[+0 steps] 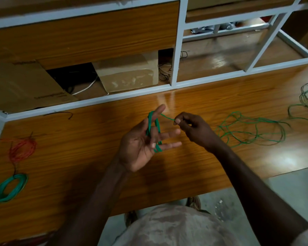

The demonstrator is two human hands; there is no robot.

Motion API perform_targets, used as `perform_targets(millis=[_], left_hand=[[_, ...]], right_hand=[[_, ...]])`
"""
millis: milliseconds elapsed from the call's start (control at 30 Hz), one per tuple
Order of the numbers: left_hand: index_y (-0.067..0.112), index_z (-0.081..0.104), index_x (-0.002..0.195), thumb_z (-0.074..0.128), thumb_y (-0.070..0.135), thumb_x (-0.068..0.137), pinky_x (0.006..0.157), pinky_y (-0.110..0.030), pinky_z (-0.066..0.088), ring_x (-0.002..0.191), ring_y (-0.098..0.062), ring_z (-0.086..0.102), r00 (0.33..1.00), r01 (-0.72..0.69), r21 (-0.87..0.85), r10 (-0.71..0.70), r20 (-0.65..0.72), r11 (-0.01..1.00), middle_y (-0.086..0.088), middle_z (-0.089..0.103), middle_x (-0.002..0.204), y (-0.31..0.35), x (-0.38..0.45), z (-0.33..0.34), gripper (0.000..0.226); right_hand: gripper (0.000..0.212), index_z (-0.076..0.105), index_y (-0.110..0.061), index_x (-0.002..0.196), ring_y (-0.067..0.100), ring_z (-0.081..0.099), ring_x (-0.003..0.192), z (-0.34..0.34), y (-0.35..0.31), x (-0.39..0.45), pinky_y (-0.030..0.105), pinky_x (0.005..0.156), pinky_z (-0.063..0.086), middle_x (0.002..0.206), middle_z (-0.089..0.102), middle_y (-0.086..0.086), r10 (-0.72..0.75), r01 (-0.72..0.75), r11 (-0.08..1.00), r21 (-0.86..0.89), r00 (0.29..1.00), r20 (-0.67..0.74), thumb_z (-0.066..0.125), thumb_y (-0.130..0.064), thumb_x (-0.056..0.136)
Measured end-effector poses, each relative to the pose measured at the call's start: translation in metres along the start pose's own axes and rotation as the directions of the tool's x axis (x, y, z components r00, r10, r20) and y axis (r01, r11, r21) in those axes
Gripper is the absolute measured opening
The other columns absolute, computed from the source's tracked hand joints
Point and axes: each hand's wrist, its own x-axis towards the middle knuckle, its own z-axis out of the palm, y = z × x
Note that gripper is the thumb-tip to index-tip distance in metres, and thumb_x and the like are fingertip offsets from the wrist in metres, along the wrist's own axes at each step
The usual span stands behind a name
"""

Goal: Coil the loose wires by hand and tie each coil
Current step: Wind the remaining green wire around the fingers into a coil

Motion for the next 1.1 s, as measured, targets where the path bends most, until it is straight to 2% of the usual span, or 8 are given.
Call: perform_targets(millis=[233,400,533,700,800,900,1000,1100], left_hand=[[0.021,0.031,0.166,0.025,0.034,0.116,0.113,-0.073,0.039,0.144,-0.049,0.05,0.975,-0.152,-0.054,0.141,-0.173,0.987,-0.008,0.077,0.085,0.017,0.018,-0.011,0.053],[0.023,0.034,0.165,0.029,0.032,0.117,0.115,-0.074,0.036,0.14,-0.048,0.055,0.91,-0.304,-0.088,0.262,-0.321,0.949,-0.006,0.08,0.102,0.024,0.033,-0.01,0.049],[0.03,0.039,0.161,0.03,0.036,0.116,0.114,-0.07,0.039,0.137,-0.039,0.06,0.843,-0.32,0.188,0.369,-0.39,0.929,-0.009,0.079,0.114,0.032,0.044,-0.021,0.046],[0.028,0.038,0.161,0.031,0.023,0.118,0.112,-0.023,0.044,0.111,-0.019,0.072,0.859,-0.041,0.843,0.45,-0.245,0.536,-0.009,0.079,0.085,0.02,0.047,-0.04,0.044],[0.024,0.052,0.153,0.036,0.033,0.113,0.102,-0.031,0.053,0.087,-0.025,0.073,0.935,0.156,0.914,0.243,-0.259,0.374,-0.009,0.071,0.068,0.0,0.038,-0.057,0.044],[0.006,0.061,0.14,0.041,0.034,0.108,0.089,-0.033,0.06,0.06,-0.033,0.063,0.973,0.201,0.829,-0.012,-0.229,0.521,-0.007,0.053,0.05,-0.021,0.023,-0.058,0.047],[-0.009,0.058,0.138,0.04,0.026,0.114,0.086,-0.028,0.058,0.088,-0.05,0.074,0.964,0.26,0.613,-0.233,-0.126,0.746,-0.009,0.045,0.048,-0.025,0.007,-0.027,0.046],[0.005,0.049,0.156,0.033,0.026,0.115,0.098,-0.048,0.056,0.1,-0.046,0.075,0.947,0.293,0.371,-0.32,0.013,0.881,-0.01,0.043,0.053,-0.018,-0.001,0.002,0.048]], right_hand=[[0.024,0.073,-0.004,0.127,-0.006,0.05,0.05,0.018,0.004,-0.022,0.008,0.053,0.035,0.061,0.06,-0.035,-0.016,0.021,0.999,-0.025,0.988,0.156,0.057,-0.008,0.11],[0.03,0.073,-0.024,0.137,-0.021,0.061,0.077,0.031,0.001,-0.034,0.007,0.072,0.042,0.084,0.065,-0.048,-0.034,0.059,0.994,-0.093,0.968,0.247,0.064,-0.021,0.108],[0.036,0.065,-0.02,0.146,-0.024,0.058,0.073,0.032,-0.013,-0.042,0.002,0.067,0.041,0.07,0.056,-0.051,-0.032,0.076,0.993,-0.094,0.915,0.402,0.059,-0.015,0.11],[0.027,0.076,-0.033,0.131,0.008,0.07,0.08,0.02,-0.025,-0.047,0.031,0.072,0.055,0.097,0.08,-0.006,-0.067,0.117,0.99,-0.081,0.888,0.454,0.068,-0.036,0.105],[0.019,0.081,-0.03,0.111,0.014,0.069,0.072,-0.006,-0.024,-0.036,0.035,0.066,0.053,0.085,0.077,-0.003,-0.087,0.135,0.982,-0.132,0.944,0.32,0.068,-0.042,0.104],[0.012,0.08,-0.029,0.098,0.003,0.062,0.062,-0.036,-0.026,-0.026,0.026,0.057,0.045,0.074,0.071,-0.024,-0.123,0.152,0.959,-0.241,0.984,0.13,0.07,-0.034,0.103],[0.012,0.081,-0.024,0.099,0.0,0.062,0.063,-0.046,-0.024,-0.015,0.022,0.058,0.042,0.072,0.07,-0.024,-0.153,0.156,0.956,-0.25,0.988,0.031,0.073,-0.033,0.101],[0.015,0.078,-0.029,0.098,0.023,0.07,0.073,-0.043,-0.021,-0.007,0.042,0.063,0.052,0.083,0.076,-0.003,-0.184,0.178,0.968,-0.179,0.983,-0.018,0.072,-0.042,0.1]])
